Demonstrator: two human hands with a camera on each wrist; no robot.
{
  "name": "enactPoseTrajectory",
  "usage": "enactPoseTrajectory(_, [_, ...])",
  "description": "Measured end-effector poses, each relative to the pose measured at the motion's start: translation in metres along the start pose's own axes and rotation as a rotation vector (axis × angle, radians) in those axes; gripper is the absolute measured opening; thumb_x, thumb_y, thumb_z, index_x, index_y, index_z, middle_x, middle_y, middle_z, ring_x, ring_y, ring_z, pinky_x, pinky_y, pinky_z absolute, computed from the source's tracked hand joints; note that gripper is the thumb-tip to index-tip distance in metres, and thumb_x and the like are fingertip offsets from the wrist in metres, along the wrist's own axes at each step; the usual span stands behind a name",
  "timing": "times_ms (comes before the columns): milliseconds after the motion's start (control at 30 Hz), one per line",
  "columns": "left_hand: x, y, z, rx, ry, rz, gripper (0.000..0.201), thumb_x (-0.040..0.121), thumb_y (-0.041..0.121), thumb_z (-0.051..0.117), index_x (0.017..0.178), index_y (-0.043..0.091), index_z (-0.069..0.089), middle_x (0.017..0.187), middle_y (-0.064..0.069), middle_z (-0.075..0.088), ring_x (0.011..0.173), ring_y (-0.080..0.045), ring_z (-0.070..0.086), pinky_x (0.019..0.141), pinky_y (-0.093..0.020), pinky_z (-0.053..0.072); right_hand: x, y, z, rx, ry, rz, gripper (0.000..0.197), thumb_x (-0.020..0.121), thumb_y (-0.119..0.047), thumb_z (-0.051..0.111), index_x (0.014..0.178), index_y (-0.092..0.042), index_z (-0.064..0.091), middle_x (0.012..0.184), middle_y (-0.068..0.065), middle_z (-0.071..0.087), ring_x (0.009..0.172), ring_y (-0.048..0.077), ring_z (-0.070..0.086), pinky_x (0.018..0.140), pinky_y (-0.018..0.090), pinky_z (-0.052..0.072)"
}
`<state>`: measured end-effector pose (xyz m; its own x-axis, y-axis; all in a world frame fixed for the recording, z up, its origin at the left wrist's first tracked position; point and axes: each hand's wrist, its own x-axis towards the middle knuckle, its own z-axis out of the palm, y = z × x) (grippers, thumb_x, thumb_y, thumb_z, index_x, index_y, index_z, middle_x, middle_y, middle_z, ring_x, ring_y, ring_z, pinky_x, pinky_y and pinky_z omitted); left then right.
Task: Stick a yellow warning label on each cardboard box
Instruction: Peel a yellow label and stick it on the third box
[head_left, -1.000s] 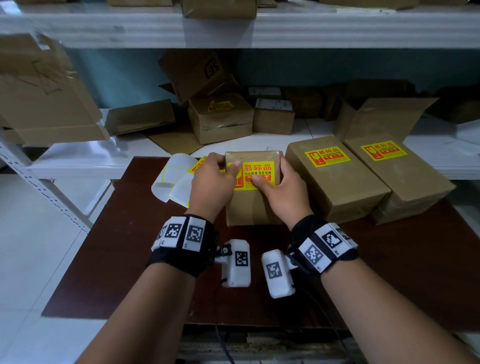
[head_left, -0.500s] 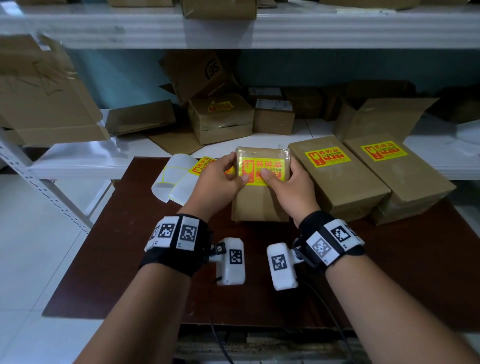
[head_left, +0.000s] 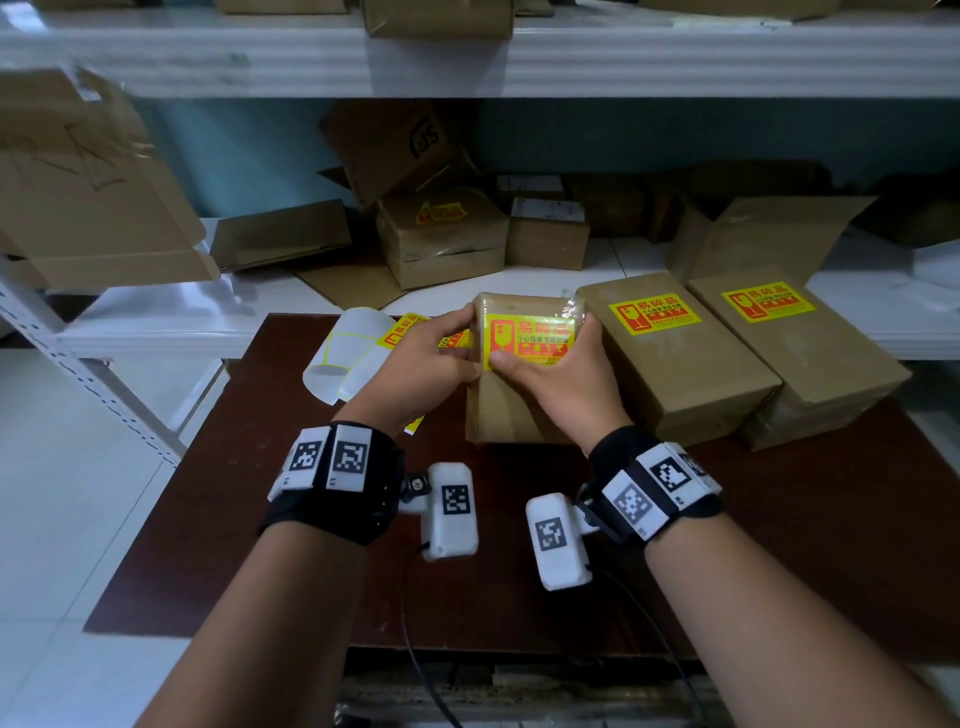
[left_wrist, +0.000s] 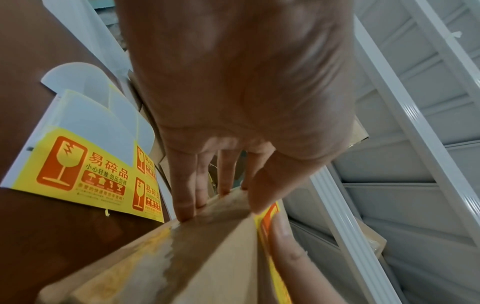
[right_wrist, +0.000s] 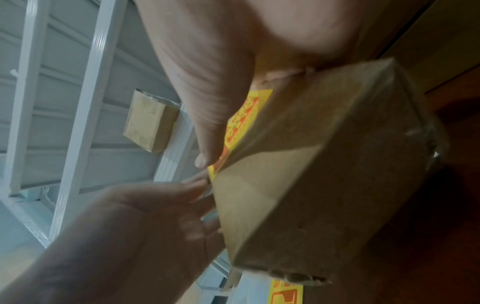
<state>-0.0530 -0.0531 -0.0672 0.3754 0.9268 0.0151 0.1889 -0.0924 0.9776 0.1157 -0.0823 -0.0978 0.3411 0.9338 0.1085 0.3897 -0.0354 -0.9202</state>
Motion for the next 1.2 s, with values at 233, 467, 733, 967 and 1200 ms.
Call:
enactPoseTrajectory(233, [0.001,-0.001,0.002,0.043,0.075,-0.006,0.046,0.079,0.012,0.067,0.124,0.023,0.064,0.121,0.001,0.07,0.113,-0.02,0.065,0.1,-0.042,0.052,0.005,0.003,-0.006,-0.068,-0.06,0.008,0.061,0.084,-0.049,0.071,0.135,-0.022,0.052,0.119,-0.005,0.069,0.109,0.017,0.065,0.1,0.043,0.051])
enactPoseTrajectory(467, [0.012,-0.015,0.003,0.126,0.238,-0.077,0.048,0.083,0.034,0.074,0.126,0.019,0.06,0.122,0.003,0.065,0.114,-0.018,0.062,0.099,-0.049,0.051,0.019,0.02,-0.007,-0.092,-0.111,-0.028,0.081,0.082,-0.063,0.049,0.151,-0.022,0.042,0.137,-0.003,0.064,0.126,0.018,0.059,0.107,0.046,0.047])
enactPoseTrajectory(733, [0.011,-0.013,0.014,0.382,0.537,-0.056,0.06,0.074,0.062,0.074,0.106,0.016,0.053,0.087,0.011,0.06,0.087,-0.014,0.059,0.074,-0.032,0.047,0.002,-0.001,-0.001,-0.059,-0.069,-0.047,0.05,0.094,-0.038,0.064,0.141,-0.023,0.054,0.129,-0.004,0.067,0.12,0.015,0.061,0.104,0.041,0.049])
enactPoseTrajectory(967, [0.011,-0.015,0.011,0.306,0.5,0.104,0.024,0.092,0.042,0.062,0.094,0.019,0.068,0.089,0.008,0.068,0.094,-0.016,0.064,0.087,-0.041,0.053,-0.007,-0.017,-0.006,-0.069,0.077,0.021,0.063,0.072,-0.063,0.078,0.11,-0.027,0.044,0.1,-0.013,0.062,0.088,0.004,0.06,0.072,0.026,0.048])
enactPoseTrajectory(1200, [0.009,-0.013,0.018,0.338,0.499,0.157,0.034,0.09,0.048,0.062,0.099,0.017,0.07,0.094,0.007,0.072,0.095,-0.012,0.066,0.085,-0.035,0.053,0.001,-0.004,-0.005,0.02,0.174,0.01,0.045,0.078,-0.05,0.079,0.108,-0.022,0.06,0.095,-0.009,0.07,0.092,0.013,0.068,0.087,0.043,0.057])
